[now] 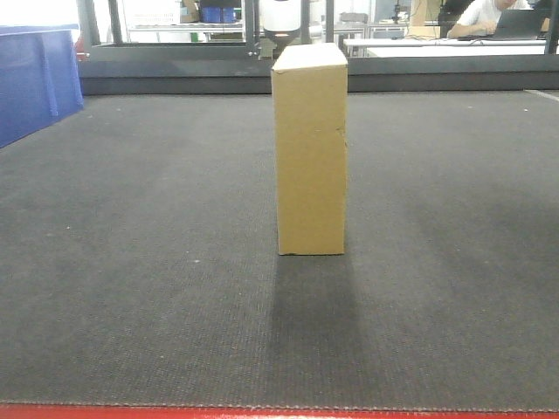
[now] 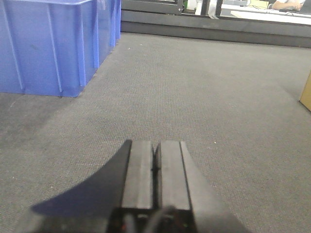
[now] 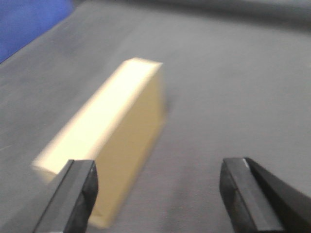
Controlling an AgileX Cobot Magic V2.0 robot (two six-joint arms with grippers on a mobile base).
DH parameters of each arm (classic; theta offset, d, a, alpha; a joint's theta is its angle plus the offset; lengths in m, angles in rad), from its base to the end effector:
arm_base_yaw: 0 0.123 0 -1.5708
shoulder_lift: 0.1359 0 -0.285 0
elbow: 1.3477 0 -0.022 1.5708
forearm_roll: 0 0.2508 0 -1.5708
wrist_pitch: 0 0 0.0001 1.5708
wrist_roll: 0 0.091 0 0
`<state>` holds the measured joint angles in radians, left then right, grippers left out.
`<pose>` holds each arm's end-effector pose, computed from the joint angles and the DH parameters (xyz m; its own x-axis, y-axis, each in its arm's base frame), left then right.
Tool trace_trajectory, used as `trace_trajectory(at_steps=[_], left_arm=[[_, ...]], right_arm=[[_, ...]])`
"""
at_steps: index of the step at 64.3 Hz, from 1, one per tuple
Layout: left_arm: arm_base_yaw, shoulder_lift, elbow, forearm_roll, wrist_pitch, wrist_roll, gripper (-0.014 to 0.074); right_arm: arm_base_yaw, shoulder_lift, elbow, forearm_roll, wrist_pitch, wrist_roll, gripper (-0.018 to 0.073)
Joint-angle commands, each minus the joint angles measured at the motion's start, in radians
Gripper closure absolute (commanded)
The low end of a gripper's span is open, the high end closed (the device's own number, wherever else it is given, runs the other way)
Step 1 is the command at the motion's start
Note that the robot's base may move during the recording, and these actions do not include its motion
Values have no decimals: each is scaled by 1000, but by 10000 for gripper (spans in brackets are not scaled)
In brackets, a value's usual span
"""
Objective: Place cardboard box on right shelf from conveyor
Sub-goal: 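Lower the open right gripper around the box top and close it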
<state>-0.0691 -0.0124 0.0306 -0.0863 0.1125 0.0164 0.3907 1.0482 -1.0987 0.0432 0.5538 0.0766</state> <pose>0.0566 -0.0048 0.1933 -0.0483 -0.0661 -0.9966 0.0755 0.9947 -0.0697 0.2037 0.0861 0.4063 -0.4162 -0.0491 -0.9079 -0.3551 0.9280 0.1126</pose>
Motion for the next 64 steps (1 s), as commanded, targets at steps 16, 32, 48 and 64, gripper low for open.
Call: trace_trajectory(at_steps=[16, 32, 48, 64], left_arm=[[0, -12, -3, -5, -84, -5, 715], [0, -12, -3, -5, -84, -5, 715], [0, -12, -3, -5, -84, -5, 715], [0, -12, -3, -5, -84, -5, 715]], right_arm=[[191, 499, -613, -253, 381, 453, -53], [265, 809, -1042, -348, 669, 562, -53], [270, 903, -1127, -434, 748, 652, -53], [253, 911, -1127, -444, 770, 657, -53]])
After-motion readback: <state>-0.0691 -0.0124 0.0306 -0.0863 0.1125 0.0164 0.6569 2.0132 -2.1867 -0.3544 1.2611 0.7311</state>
